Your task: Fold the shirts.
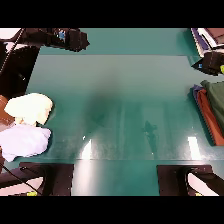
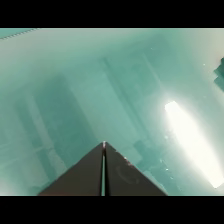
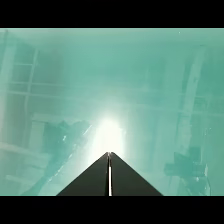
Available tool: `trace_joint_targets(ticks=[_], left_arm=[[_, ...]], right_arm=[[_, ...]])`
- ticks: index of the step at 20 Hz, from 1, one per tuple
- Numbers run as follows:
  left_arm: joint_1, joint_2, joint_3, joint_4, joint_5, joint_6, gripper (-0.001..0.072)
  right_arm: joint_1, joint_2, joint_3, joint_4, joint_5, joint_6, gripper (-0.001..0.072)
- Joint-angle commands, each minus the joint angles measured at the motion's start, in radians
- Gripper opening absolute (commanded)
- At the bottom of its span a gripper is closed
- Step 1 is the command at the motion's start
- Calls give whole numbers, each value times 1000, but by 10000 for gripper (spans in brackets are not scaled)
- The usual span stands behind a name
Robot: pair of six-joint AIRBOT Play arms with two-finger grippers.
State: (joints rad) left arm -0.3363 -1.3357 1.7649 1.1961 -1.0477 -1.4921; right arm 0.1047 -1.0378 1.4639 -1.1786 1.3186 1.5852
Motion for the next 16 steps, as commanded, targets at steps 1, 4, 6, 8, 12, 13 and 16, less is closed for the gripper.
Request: trace_joint_targets(ticks=[1, 4, 6, 8, 12, 13, 16], left_arm=[[0, 0, 0, 0, 1, 0, 22], [0, 0, 0, 0, 1, 0, 22], [0, 0, 0, 0, 1, 0, 22], [0, 0, 0, 0, 1, 0, 22], [-1, 0, 0, -1, 2, -1, 22], [-1, 0, 0, -5, 17, -1, 22], [11, 2, 7, 36, 60, 14, 23]], right_arm=[[2, 1, 0, 1, -3, 0, 18], [2, 1, 0, 1, 0, 0, 18], [2, 1, 0, 1, 0, 0, 18], [2, 1, 0, 1, 0, 0, 18], [2, 1, 0, 2, 2, 0, 18], [2, 1, 0, 2, 2, 0, 18], [2, 1, 0, 2, 1, 1, 18]])
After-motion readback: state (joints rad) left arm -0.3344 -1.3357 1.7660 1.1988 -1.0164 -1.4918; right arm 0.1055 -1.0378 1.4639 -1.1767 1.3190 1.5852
